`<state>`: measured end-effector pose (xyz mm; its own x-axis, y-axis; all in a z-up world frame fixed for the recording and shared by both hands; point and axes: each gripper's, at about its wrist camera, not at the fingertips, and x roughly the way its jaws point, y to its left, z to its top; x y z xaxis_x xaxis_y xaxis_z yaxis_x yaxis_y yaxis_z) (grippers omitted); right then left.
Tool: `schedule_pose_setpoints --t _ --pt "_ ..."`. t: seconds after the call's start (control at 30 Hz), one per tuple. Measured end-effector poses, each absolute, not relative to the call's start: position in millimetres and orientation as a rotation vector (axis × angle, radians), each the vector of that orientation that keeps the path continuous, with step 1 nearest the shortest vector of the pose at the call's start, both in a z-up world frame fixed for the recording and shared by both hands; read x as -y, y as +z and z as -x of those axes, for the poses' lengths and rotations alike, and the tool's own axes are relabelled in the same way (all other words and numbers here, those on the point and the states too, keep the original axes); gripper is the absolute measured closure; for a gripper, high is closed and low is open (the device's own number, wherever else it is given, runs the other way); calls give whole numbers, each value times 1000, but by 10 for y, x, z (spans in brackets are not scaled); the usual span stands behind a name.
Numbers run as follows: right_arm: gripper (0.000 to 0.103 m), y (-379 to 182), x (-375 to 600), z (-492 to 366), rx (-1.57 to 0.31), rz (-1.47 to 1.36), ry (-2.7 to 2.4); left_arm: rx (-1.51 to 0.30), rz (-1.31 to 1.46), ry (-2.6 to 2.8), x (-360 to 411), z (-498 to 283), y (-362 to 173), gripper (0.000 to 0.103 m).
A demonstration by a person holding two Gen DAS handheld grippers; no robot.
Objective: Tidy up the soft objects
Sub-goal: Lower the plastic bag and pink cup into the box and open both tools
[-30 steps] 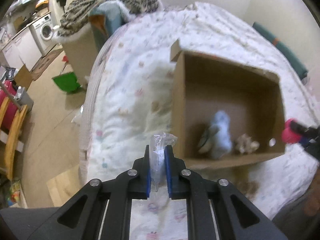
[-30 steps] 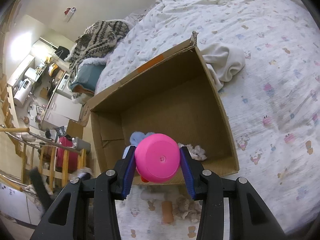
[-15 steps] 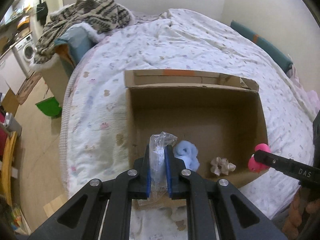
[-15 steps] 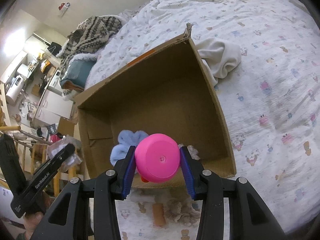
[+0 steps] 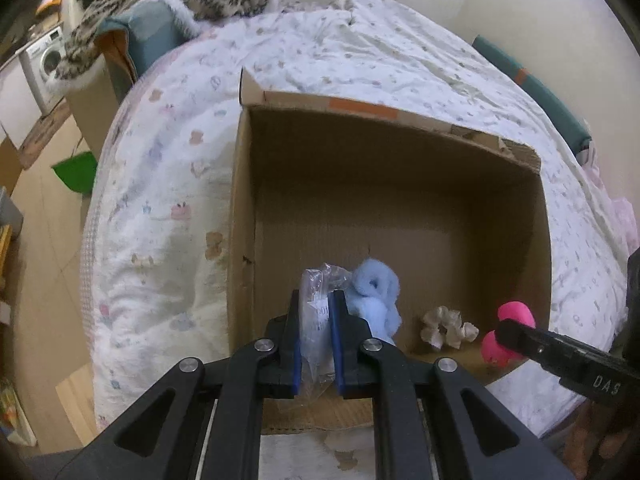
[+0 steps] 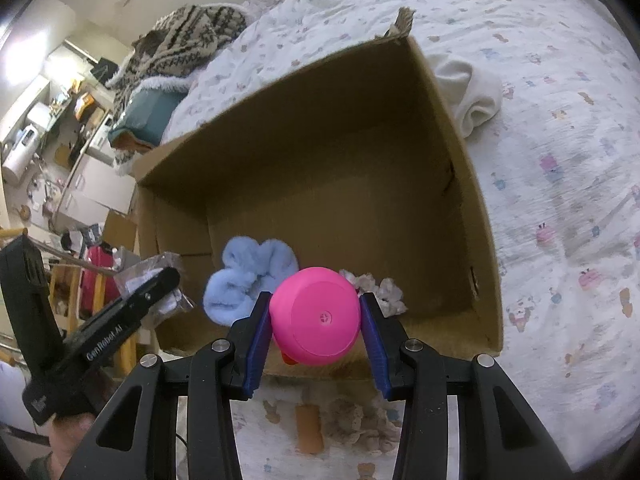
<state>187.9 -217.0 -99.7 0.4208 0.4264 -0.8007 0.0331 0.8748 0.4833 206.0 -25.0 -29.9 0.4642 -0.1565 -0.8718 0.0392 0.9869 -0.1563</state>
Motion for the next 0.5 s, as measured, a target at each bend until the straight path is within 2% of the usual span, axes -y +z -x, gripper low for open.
schedule_pose_setpoints --t 0.37,0.43,0.5 --pt "58 -1097 2124 -1920 -1158 -456 246 -1070 37 -141 443 -2004 -287 90" --pt "58 -1092 2119 -1926 -1158 -451 246 -1068 33 -142 446 -1994 -283 86" --pt "58 -1091 2123 -1925 -1159 -453 247 -1067 41 -144 439 -1986 -274 73"
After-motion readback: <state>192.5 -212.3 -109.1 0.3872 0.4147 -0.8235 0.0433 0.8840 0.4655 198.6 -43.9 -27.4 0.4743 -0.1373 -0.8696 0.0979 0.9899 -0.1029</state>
